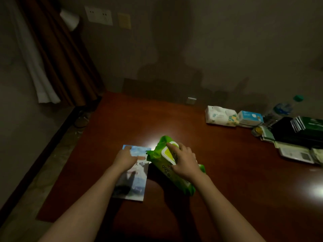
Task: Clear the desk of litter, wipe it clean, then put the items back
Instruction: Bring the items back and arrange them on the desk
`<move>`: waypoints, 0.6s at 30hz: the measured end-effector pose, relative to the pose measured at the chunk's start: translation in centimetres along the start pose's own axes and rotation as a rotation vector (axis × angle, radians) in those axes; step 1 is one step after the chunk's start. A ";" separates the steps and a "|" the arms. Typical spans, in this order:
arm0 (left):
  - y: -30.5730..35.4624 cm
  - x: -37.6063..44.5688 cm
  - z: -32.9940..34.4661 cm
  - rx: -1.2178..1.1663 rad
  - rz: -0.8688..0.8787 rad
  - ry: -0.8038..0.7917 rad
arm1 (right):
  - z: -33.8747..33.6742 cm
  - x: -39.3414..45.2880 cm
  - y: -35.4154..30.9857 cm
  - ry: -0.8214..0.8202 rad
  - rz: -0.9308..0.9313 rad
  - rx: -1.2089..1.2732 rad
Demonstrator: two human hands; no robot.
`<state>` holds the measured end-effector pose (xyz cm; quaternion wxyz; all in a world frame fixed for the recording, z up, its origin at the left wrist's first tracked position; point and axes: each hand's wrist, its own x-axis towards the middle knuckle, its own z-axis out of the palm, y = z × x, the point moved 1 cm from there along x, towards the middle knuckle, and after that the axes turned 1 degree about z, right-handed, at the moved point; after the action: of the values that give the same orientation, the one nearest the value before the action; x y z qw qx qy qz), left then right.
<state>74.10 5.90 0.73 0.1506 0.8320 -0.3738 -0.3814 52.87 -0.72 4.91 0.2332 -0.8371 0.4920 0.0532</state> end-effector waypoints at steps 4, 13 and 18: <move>5.9 2.4 0.7 -0.155 0.111 -0.132 | -1.7 3.4 1.6 -0.015 -0.040 -0.025; 12.2 8.1 1.5 -0.221 0.122 -0.013 | -6.7 13.4 4.5 -0.029 -0.214 -0.147; 14.4 10.1 2.4 -0.323 0.126 -0.002 | -6.5 18.1 5.8 -0.050 -0.284 -0.212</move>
<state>69.36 -11.12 1.59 0.3056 0.7715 -0.3591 -0.4271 56.23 -20.41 2.95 0.1609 -0.9166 0.3543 0.0921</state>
